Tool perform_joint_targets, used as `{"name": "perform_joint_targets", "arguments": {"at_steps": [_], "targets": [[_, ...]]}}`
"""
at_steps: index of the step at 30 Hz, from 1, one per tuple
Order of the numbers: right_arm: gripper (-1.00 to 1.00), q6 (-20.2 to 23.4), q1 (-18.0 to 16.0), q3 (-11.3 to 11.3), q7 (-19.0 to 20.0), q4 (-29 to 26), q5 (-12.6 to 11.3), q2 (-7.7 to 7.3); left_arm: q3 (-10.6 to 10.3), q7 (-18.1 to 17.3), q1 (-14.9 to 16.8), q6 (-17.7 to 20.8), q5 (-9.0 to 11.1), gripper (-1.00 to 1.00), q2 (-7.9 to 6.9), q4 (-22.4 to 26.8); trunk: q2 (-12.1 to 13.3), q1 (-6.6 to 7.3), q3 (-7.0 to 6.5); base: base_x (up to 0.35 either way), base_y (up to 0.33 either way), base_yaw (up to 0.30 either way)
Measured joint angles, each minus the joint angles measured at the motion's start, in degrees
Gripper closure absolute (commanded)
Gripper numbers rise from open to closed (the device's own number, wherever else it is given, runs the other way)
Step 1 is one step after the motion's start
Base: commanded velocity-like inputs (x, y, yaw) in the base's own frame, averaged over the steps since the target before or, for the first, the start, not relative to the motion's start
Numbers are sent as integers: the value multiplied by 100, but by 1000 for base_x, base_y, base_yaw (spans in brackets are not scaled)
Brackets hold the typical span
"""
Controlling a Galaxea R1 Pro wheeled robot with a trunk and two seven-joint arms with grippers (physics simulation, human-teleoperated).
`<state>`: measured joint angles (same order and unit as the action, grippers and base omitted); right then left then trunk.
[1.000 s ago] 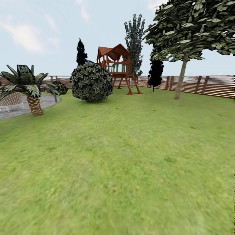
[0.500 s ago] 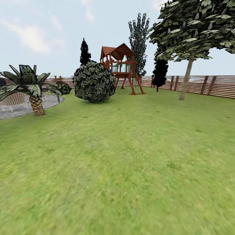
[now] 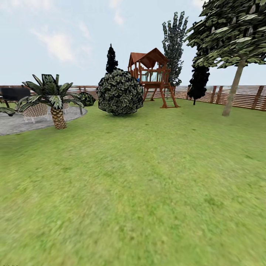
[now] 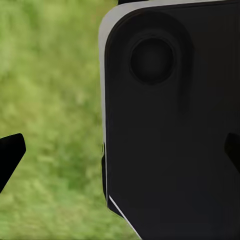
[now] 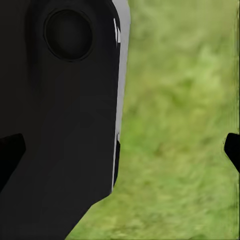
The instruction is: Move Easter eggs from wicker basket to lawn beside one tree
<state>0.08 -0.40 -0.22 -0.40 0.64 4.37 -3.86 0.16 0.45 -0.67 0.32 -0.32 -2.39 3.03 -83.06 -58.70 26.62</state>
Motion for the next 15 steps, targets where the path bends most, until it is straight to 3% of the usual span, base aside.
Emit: {"name": "perform_joint_targets", "arguments": {"at_steps": [4,15], "targets": [[-100,0,0,0,0,0,0,0,0,1,1,0,0,-100,1,0,0,0,0,294,-144,231],[-100,-18,0,12,0,0,3,0,0,2,0,0,1,-100,1,0,0,0,0,294,-145,41]]}}
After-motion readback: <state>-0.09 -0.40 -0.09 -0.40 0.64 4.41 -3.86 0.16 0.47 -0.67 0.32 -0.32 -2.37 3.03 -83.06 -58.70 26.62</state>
